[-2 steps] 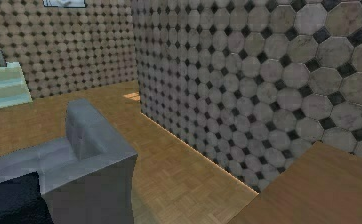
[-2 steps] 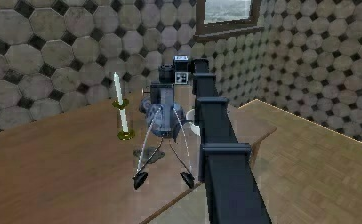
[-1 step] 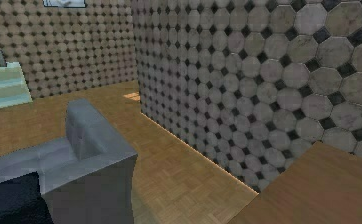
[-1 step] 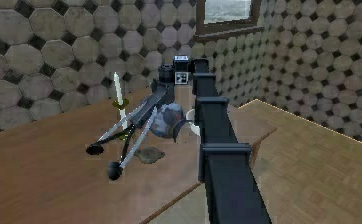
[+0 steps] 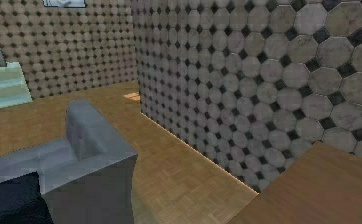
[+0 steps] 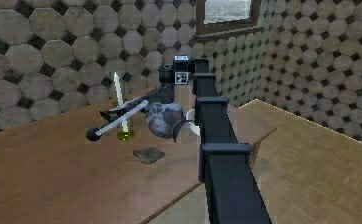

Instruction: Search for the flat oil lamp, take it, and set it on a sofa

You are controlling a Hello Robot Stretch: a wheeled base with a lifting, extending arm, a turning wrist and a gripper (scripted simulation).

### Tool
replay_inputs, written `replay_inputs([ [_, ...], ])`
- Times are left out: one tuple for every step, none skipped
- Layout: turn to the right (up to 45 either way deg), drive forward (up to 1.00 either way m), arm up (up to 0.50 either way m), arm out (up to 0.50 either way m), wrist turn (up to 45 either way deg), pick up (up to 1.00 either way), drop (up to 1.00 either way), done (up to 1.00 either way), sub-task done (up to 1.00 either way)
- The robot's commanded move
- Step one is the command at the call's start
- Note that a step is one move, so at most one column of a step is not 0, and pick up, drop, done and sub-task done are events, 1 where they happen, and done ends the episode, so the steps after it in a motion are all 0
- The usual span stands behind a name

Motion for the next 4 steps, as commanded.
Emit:
replay_inputs([
  [0.0, 0.00, 0.00, 0.00, 45.0, 0.00, 0.00, 0.00, 0.00],
  [0.0, 0.00, 0.00, 0.00, 12.0, 0.00, 0.00, 0.00, 0.00],
  [0.0, 0.00, -0.30, 0.00, 0.0, 0.00, 0.00, 0.00, 0.00],
  [0.0, 0.00, 0.00, 0.00, 0.0, 1.00, 0.00, 0.00, 0.00],
])
